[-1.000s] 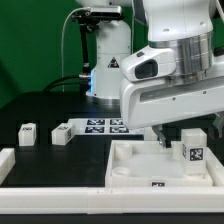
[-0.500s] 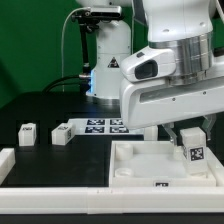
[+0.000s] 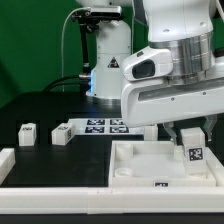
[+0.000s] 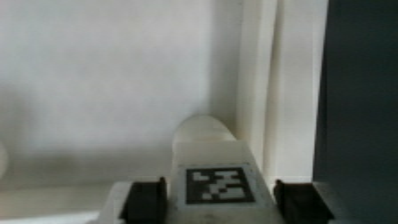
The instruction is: Assemble one leg
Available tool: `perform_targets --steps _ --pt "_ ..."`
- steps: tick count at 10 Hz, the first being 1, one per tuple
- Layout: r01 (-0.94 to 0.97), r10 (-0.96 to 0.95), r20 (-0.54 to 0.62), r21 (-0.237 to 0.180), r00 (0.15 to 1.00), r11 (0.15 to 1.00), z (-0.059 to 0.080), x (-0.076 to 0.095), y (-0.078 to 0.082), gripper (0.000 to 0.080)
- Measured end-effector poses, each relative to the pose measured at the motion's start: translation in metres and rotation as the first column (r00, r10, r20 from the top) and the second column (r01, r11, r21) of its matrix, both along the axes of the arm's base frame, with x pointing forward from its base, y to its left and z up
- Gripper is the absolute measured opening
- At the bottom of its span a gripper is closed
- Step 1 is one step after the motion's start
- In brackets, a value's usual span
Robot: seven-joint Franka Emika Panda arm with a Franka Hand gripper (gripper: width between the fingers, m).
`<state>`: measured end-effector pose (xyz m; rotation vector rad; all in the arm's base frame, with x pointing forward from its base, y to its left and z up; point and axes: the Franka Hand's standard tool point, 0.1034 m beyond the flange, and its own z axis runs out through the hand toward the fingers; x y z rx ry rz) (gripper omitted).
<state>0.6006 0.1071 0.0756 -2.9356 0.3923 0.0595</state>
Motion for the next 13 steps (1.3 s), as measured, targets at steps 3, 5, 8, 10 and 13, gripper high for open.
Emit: perform_targets --steps 3,5,8,10,13 --pt "0.420 -0.419 -0.059 -0.011 0.906 0.908 -0.001 0.000 0.012 0.0291" --pt "0.660 -0.658 -0.116 -0.029 0.744 0.751 -0.001 -0.001 0.018 0.0291" --pt "0.807 -0.803 -0.159 -0.053 0.574 0.588 -0.002 -0.001 0.022 0.0291" --pt "0.740 -0.736 -0.146 -0.038 0.661 0.672 -0.002 -0.002 0.023 0.0365" --pt "0.458 -0.457 -0.082 0.003 0.886 0.889 -0.001 0.000 0.015 0.0618"
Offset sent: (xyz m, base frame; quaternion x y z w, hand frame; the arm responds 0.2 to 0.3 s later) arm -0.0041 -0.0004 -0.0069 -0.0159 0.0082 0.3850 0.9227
